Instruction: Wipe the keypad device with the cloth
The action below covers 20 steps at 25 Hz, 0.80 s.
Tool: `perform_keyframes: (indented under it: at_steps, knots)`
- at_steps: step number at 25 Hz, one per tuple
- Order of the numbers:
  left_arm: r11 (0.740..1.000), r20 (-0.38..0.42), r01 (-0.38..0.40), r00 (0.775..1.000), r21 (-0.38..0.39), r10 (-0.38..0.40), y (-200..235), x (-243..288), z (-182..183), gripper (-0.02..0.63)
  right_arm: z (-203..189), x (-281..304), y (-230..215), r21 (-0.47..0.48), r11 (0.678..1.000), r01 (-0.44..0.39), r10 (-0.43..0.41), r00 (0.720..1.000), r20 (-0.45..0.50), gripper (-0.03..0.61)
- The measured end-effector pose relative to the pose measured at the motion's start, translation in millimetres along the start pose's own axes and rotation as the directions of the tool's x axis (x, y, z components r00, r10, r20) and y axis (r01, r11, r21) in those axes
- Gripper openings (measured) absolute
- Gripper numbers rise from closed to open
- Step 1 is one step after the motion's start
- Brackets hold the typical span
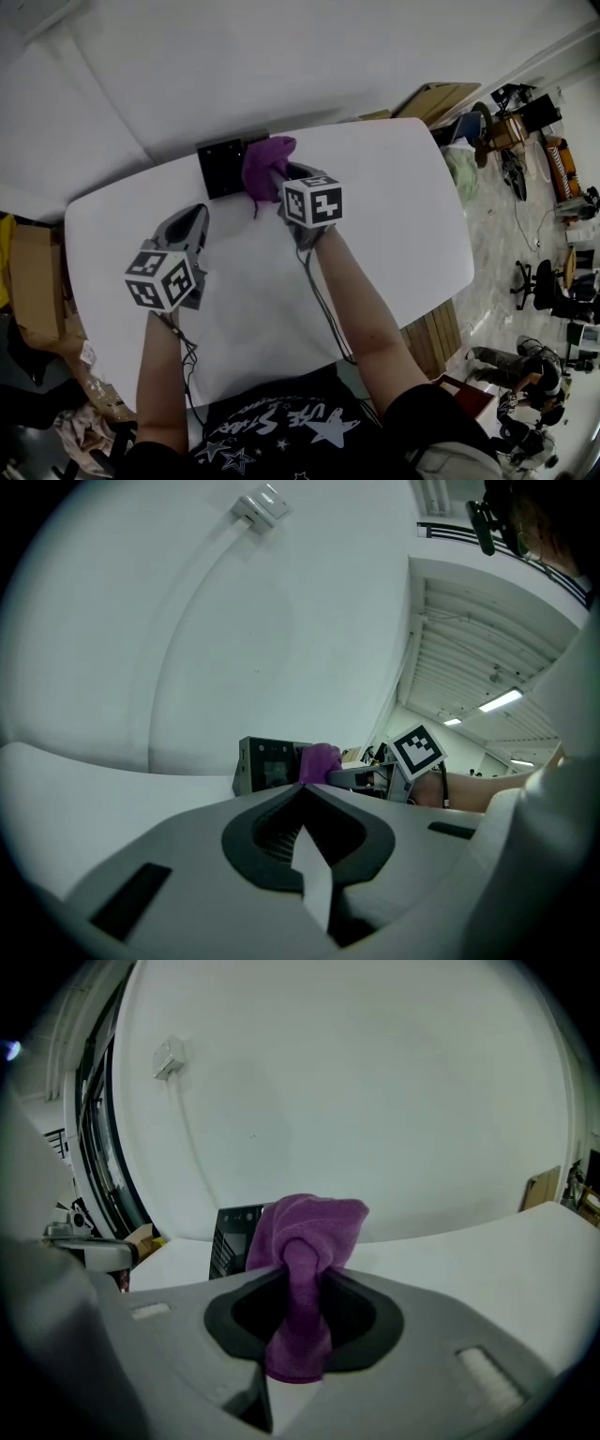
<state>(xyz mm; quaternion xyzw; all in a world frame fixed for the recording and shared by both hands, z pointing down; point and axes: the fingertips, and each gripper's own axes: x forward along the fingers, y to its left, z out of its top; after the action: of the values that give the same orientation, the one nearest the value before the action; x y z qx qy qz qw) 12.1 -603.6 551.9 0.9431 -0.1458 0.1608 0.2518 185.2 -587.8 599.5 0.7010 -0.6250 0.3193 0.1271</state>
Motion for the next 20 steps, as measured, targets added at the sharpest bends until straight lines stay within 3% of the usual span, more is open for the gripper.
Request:
perform_keyframes:
  at_steps: [11, 20]
  knots:
    - [1.000, 0.021, 0.012, 1.000, 0.015, -0.012, -16.6, -8.7, 6.8, 0.006, -1.7, -26.8, -7.2, 0.001, 1.000, 0.027, -0.027, 1.000, 0.009, 0.095]
    - [0.999, 0.052, 0.011, 0.999, 0.036, -0.013, -47.7, -36.9, 15.1, 0.006, 10.4, -75.3, 29.6, -0.058, 0.998, -0.028, 0.030, 0.998, 0.046, 0.095]
